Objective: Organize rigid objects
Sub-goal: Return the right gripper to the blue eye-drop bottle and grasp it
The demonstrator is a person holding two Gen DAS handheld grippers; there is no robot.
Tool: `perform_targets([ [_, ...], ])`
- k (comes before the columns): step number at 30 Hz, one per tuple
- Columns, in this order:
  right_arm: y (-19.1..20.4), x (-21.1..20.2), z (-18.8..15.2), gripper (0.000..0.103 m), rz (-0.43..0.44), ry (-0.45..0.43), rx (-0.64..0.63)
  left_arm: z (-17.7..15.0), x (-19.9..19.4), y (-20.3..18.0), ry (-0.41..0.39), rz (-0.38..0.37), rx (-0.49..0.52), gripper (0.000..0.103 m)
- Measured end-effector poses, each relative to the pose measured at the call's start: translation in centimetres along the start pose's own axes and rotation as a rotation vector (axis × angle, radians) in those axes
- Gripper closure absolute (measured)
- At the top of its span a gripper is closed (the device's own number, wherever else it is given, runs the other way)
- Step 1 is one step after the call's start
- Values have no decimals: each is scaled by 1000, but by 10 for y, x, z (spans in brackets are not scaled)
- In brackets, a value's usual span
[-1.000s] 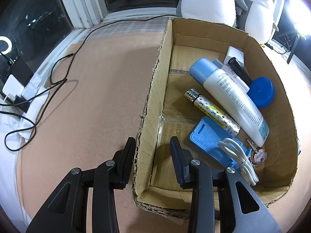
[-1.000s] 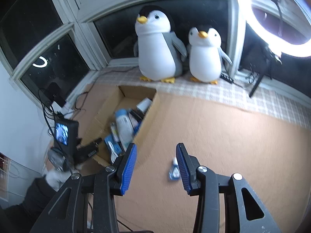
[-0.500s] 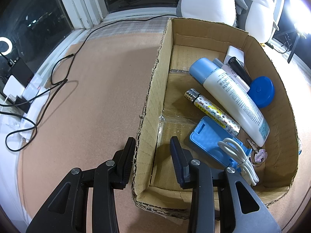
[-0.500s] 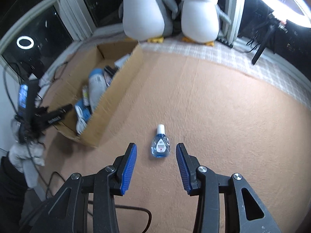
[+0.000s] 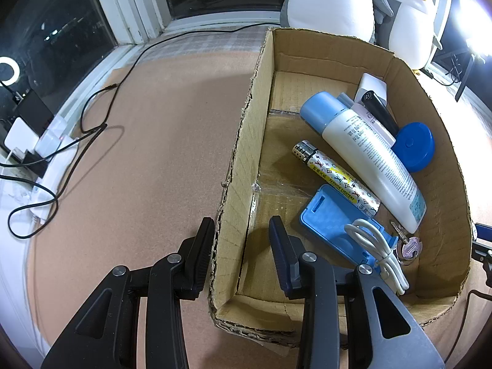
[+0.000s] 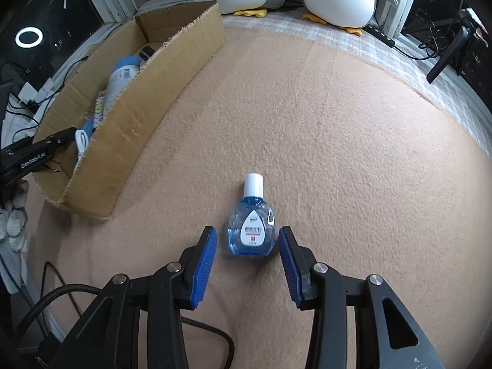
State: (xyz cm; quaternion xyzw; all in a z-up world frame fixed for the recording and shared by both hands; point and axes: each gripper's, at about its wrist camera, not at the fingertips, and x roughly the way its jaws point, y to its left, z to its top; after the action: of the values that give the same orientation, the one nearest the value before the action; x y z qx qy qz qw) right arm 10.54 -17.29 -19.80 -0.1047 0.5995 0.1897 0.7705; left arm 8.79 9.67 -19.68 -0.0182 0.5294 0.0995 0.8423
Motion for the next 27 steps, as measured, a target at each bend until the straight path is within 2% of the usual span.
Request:
perform_targets([
  [11, 0, 9, 8, 66, -25, 20, -29, 0, 0, 0, 0, -1, 1, 68],
  [15, -2, 9, 9, 75, -31, 21, -27, 0, 0, 0, 0, 0, 2, 68],
  [27, -4, 4, 9, 75, -23, -3, -12, 0, 0, 0, 1, 0, 1, 68],
])
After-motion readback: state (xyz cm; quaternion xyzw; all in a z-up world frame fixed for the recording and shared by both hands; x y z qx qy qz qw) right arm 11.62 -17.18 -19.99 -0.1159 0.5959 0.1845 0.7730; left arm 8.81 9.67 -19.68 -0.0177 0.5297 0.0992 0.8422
